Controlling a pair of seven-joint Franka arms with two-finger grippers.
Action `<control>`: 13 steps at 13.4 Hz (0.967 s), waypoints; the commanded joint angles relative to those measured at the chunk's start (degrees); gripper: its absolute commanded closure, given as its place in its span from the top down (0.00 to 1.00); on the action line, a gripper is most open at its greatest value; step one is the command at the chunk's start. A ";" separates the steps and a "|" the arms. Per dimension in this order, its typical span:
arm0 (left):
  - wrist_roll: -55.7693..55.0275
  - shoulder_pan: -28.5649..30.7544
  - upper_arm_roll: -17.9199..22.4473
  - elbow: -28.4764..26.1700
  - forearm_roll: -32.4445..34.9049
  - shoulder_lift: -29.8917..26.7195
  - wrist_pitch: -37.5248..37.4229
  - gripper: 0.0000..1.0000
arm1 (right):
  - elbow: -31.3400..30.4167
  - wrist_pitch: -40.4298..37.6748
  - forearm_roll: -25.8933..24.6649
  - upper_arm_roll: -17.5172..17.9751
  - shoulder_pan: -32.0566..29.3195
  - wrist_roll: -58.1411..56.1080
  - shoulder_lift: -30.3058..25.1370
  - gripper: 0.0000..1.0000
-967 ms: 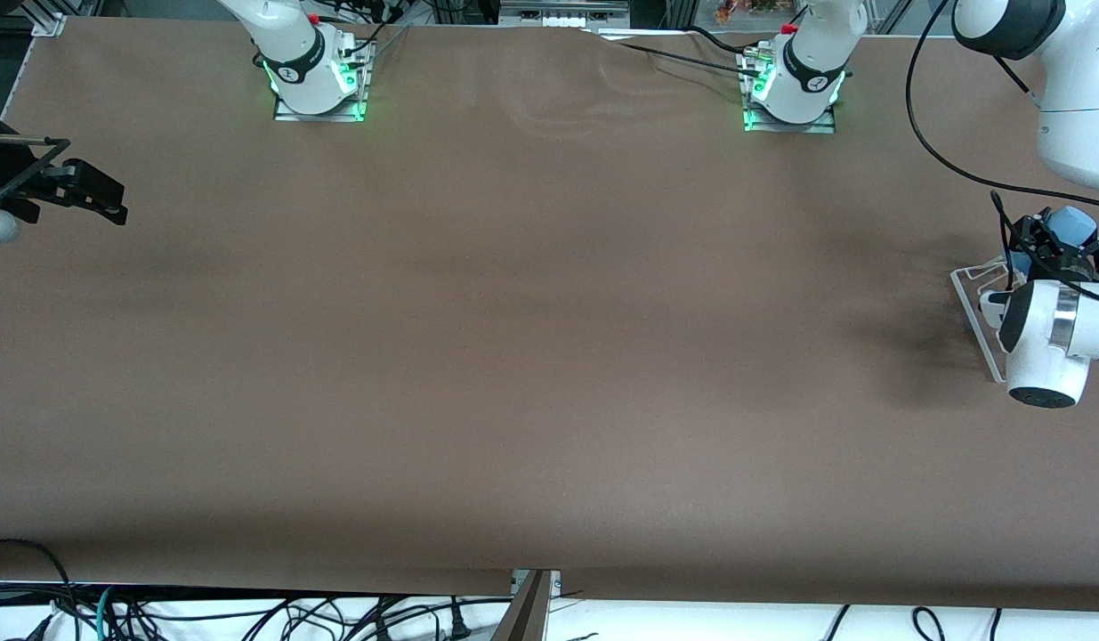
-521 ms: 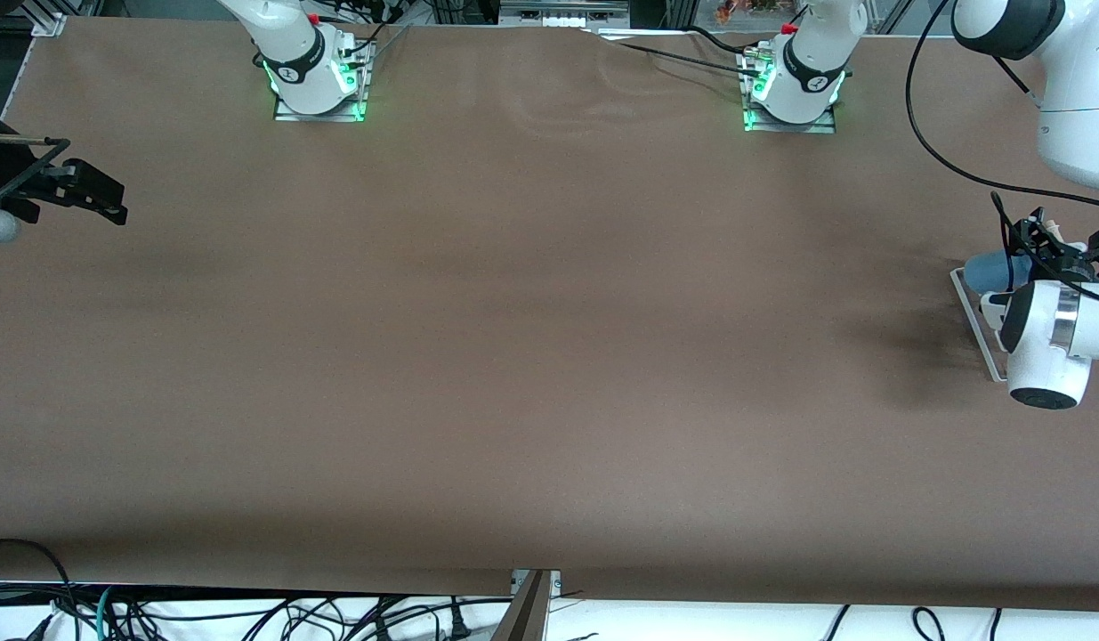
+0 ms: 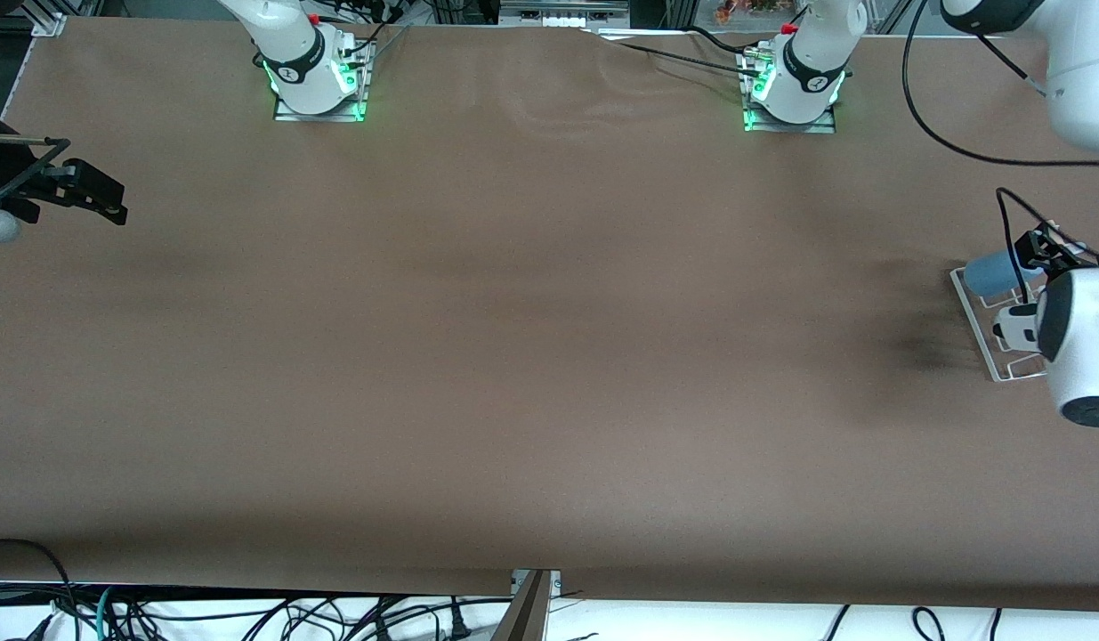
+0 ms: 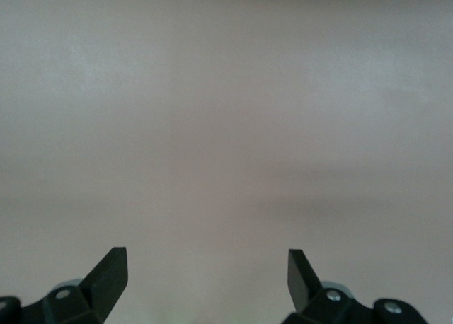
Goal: Transfer cup to left arm and place on rack
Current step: 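Release the cup and raise the left gripper from the rack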
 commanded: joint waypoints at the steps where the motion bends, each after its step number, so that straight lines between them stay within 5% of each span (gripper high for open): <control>1: -1.02 -1.83 -0.11 4.75 -9.12 -6.98 0.05 1.00 | -0.52 0.27 -0.06 0.25 -0.31 -1.09 -0.47 1.00; 4: -10.40 -6.65 -0.19 9.94 -17.20 -10.85 0.05 1.00 | -0.43 0.35 -0.06 0.25 -0.31 -1.09 -0.47 1.00; 9: -33.69 -7.72 0.16 6.28 -38.05 -20.43 6.28 1.00 | -0.43 0.27 -0.06 0.25 -0.40 -1.09 -0.47 1.00; 11: -37.24 -7.38 -1.33 -3.96 -39.56 -27.26 12.58 1.00 | -0.43 0.35 0.02 0.25 -0.40 -1.09 -0.47 1.00; 13: -37.51 -6.68 -1.34 -21.25 -40.43 -37.36 24.77 1.00 | -0.43 0.27 0.03 0.25 -0.40 -1.09 -0.47 1.00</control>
